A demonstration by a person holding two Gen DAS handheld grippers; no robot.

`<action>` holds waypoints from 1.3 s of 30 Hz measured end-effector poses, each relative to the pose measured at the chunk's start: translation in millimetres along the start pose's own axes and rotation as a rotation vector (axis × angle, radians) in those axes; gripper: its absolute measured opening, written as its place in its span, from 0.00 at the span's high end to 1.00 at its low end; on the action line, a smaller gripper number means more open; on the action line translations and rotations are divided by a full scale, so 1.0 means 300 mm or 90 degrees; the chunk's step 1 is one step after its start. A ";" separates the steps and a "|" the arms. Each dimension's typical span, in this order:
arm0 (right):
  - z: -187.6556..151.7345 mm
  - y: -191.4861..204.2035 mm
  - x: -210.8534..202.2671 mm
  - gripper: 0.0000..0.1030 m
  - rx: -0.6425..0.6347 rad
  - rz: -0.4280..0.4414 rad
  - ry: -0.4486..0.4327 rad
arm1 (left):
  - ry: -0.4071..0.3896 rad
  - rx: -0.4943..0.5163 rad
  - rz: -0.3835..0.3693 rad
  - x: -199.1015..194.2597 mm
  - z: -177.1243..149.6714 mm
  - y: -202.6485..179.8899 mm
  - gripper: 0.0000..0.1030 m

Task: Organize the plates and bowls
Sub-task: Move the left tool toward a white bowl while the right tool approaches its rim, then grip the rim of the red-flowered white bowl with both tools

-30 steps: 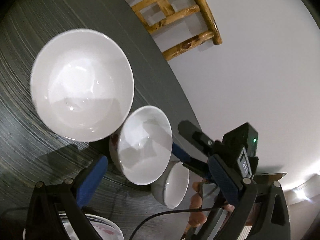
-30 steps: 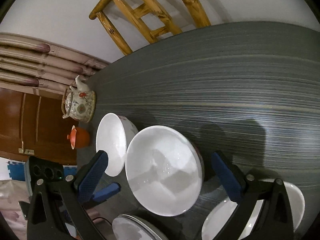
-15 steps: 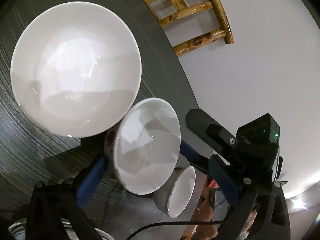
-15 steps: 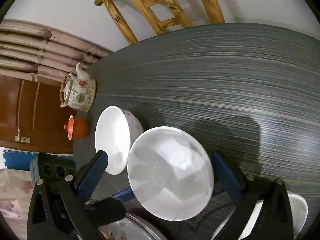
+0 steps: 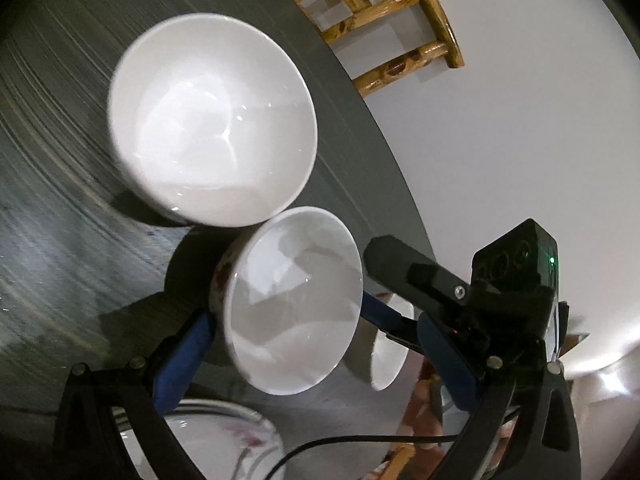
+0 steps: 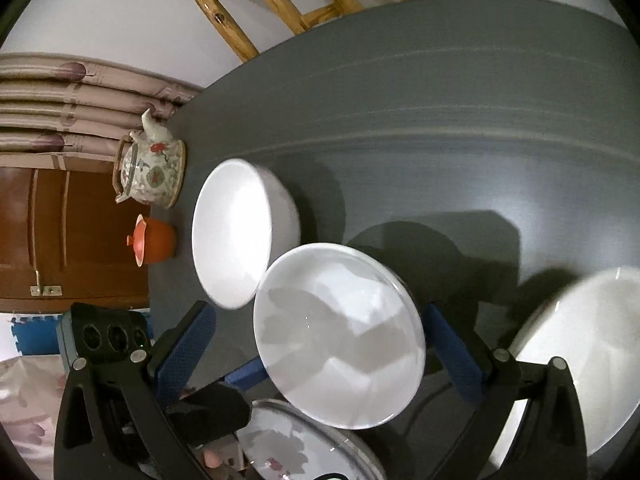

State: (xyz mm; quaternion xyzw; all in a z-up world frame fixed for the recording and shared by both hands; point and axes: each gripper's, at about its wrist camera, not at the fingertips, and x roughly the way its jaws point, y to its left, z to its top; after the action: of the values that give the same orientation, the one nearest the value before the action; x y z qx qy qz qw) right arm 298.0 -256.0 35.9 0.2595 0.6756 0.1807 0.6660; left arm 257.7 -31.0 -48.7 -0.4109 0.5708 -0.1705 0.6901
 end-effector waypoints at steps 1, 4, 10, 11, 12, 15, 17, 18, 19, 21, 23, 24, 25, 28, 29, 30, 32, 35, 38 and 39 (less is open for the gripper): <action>-0.016 0.003 0.004 0.00 0.006 0.007 0.001 | -0.004 0.003 0.003 -0.011 -0.007 0.006 0.00; -0.056 0.009 0.011 0.00 0.016 0.027 -0.007 | -0.016 0.013 0.000 -0.043 -0.028 0.029 0.00; -0.081 0.006 -0.014 0.00 0.028 0.059 -0.062 | -0.040 -0.009 -0.020 -0.052 -0.021 0.058 0.00; -0.079 0.005 -0.014 0.00 0.035 0.062 -0.065 | -0.038 -0.010 -0.023 -0.045 -0.016 0.058 0.00; -0.078 0.004 -0.015 0.00 0.039 0.059 -0.067 | -0.041 -0.013 -0.022 -0.042 -0.013 0.060 0.00; -0.080 0.004 -0.010 0.00 0.062 0.050 -0.072 | -0.039 -0.031 -0.027 -0.025 0.005 0.065 0.00; -0.085 -0.001 -0.006 0.00 0.083 0.045 -0.076 | -0.035 -0.041 -0.030 -0.027 -0.001 0.080 0.00; -0.092 -0.001 -0.003 0.00 0.095 0.043 -0.079 | -0.035 -0.036 -0.027 -0.029 0.000 0.082 0.00; -0.099 -0.001 -0.001 0.00 0.102 0.043 -0.082 | -0.035 -0.033 -0.023 -0.031 0.000 0.082 0.00; -0.113 0.001 0.001 0.00 0.111 0.047 -0.092 | -0.038 -0.022 -0.017 -0.034 0.002 0.080 0.00; -0.122 -0.010 -0.003 0.00 0.116 0.058 -0.098 | -0.038 -0.017 -0.018 -0.033 0.004 0.081 0.00; -0.127 -0.016 -0.005 0.00 0.116 0.068 -0.107 | -0.038 -0.021 -0.022 -0.033 0.006 0.086 0.00; -0.129 -0.022 -0.004 0.00 0.118 0.074 -0.111 | -0.037 -0.024 -0.024 -0.034 0.006 0.089 0.00; -0.133 -0.051 0.008 0.00 0.131 0.103 -0.113 | -0.038 -0.027 -0.024 -0.030 0.004 0.087 0.00; -0.136 -0.058 0.010 0.00 0.135 0.109 -0.114 | -0.038 -0.024 -0.021 -0.028 0.004 0.084 0.00; -0.138 -0.064 0.013 0.00 0.139 0.116 -0.115 | -0.040 -0.024 -0.018 -0.029 0.002 0.081 0.00; -0.146 -0.075 0.014 0.00 0.147 0.126 -0.119 | -0.040 -0.021 -0.014 -0.024 0.001 0.074 0.00; -0.156 -0.085 0.016 0.00 0.152 0.141 -0.132 | -0.041 -0.019 -0.014 -0.032 -0.005 0.078 0.00; -0.171 -0.135 0.016 0.00 0.196 0.196 -0.145 | -0.048 -0.035 -0.035 -0.043 0.001 0.093 0.00; -0.178 -0.159 0.021 0.00 0.217 0.218 -0.143 | -0.046 -0.041 -0.044 -0.044 0.005 0.099 0.00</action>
State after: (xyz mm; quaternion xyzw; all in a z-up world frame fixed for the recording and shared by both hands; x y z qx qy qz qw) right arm 239.9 -284.9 5.2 0.4971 0.5643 0.1447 0.6431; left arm 248.4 -3.3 -62.8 -0.4583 0.5362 -0.1606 0.6904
